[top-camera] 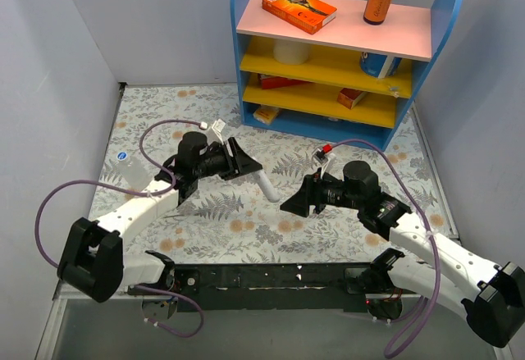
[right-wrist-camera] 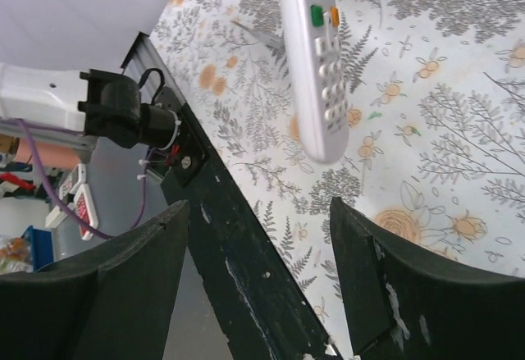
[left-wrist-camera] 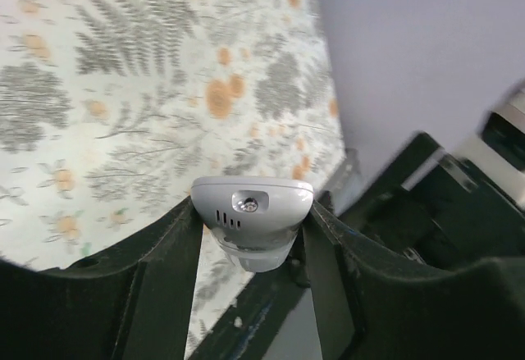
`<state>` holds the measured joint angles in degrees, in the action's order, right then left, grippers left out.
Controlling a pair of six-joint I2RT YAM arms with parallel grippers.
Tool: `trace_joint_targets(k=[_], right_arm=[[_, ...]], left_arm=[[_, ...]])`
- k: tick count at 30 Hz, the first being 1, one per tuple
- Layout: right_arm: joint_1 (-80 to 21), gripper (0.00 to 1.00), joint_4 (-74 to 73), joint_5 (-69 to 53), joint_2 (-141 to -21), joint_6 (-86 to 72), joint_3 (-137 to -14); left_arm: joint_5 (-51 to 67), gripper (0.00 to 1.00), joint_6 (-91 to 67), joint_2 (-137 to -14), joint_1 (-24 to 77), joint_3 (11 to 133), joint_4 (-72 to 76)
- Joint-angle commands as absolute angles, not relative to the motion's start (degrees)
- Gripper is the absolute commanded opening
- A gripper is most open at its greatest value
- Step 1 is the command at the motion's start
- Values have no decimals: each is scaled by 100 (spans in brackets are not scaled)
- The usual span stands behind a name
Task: Unload the batteries from the remote control
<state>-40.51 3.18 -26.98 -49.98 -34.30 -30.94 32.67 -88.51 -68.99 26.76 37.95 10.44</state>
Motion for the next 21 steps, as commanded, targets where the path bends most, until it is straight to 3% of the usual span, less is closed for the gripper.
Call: trace_joint_targets(k=[1,7,21], right_arm=[[-4034,76,-157,-2215,-4817,-3103,-3393],[-4034,74,-202,-2109,-4755,-3050,-3331],[-4034,74,-308,-2039,-4816,-2874,-3252]], left_arm=[[2111,0,-7648,-7425,2663,4744,-1611],[1293,0,-6970,-8472,2672,5536,-2969],[1257,3,-6583,-9527,2900,6143,-3481]])
